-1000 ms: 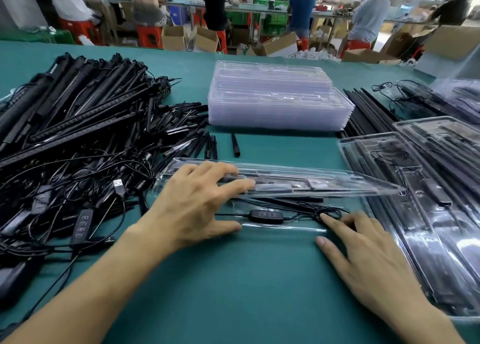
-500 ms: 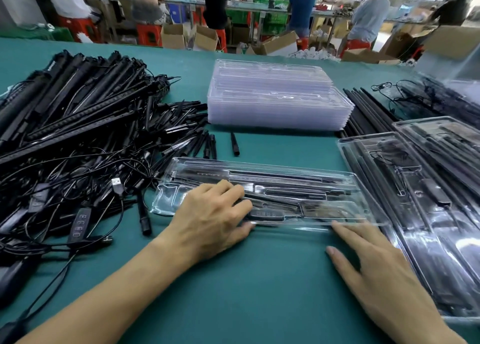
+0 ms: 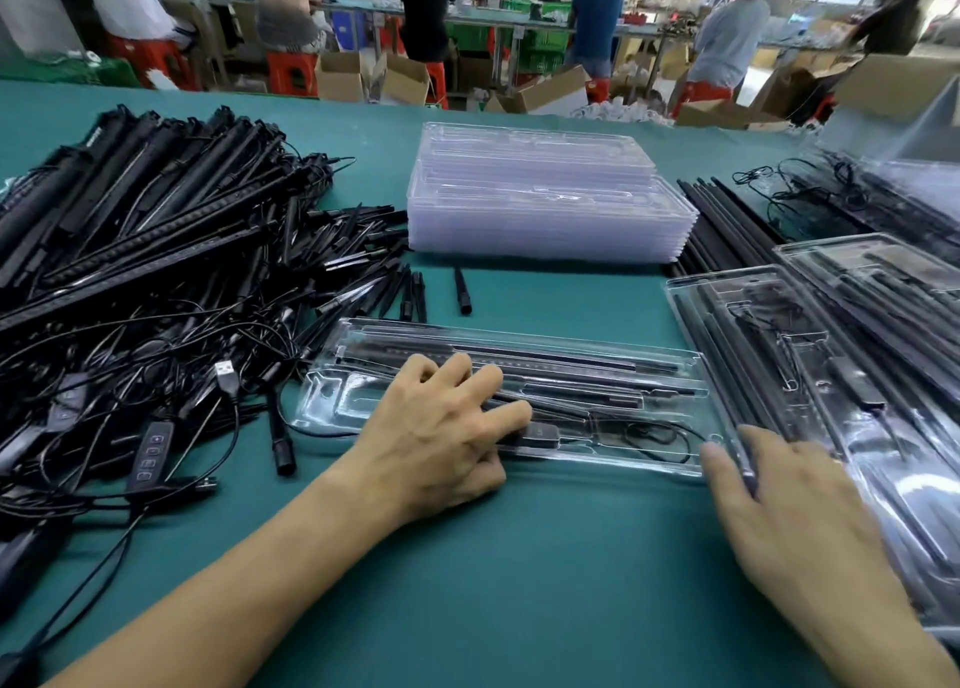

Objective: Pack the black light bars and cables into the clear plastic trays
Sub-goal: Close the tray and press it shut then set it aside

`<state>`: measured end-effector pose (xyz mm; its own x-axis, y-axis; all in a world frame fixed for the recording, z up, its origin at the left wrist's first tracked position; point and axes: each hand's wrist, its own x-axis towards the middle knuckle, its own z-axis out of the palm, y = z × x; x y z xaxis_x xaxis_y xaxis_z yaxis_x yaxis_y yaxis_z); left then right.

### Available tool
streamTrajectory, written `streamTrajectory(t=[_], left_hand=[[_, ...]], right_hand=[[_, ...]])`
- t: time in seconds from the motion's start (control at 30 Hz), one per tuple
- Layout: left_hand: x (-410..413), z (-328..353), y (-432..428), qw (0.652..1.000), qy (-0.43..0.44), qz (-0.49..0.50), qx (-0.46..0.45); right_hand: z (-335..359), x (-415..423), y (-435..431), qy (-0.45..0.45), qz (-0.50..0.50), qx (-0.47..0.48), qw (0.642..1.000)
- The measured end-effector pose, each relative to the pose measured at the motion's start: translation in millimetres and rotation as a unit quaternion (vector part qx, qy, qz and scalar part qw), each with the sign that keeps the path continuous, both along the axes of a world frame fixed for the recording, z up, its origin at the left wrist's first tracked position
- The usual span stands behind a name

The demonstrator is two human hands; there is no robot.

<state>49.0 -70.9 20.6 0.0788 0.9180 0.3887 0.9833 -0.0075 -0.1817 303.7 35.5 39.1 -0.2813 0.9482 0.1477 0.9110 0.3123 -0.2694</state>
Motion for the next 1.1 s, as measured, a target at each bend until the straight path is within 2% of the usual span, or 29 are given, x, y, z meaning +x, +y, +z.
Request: streamTrajectory(t=[0.1, 0.23, 0.37, 0.47, 0.53, 0.6, 0.73, 0.77, 0.97, 1.1], left_hand=[[5, -1, 4, 1.0, 0.001, 0.002, 0.008], [12, -2, 14, 0.998, 0.057, -0.024, 0.013], [8, -4, 17, 0.993, 0.097, -0.032, 0.052], [5, -5, 14, 0.991, 0.085, -0.014, 0.101], [5, -7, 12, 0.99, 0.076, -0.013, 0.122], [4, -9, 11, 0.988, 0.075, -0.016, 0.131], [3, -10, 10, 0.987, 0.069, -0.013, 0.146], [3, -10, 10, 0.987, 0.068, -0.014, 0.146], [3, -7, 7, 0.997, 0.03, -0.013, 0.066], [4, -3, 5, 0.999, 0.015, 0.01, 0.042]], right_hand=[[2, -5, 5, -0.009, -0.008, -0.019, 1.0], [6, -5, 13, 0.003, -0.019, -0.013, 1.0], [12, -4, 23, 0.055, -0.011, -0.032, 0.998], [16, -4, 34, 0.091, -0.018, -0.064, 0.994], [16, -9, 41, 0.199, -0.028, -0.176, 0.964], [17, -12, 47, 0.309, -0.053, -0.286, 0.906], [23, -16, 47, 0.425, -0.066, -0.36, 0.828], [23, -18, 46, 0.437, -0.065, -0.36, 0.822], [16, -23, 39, 0.42, -0.059, -0.35, 0.835], [17, -22, 44, 0.412, -0.074, -0.403, 0.814]])
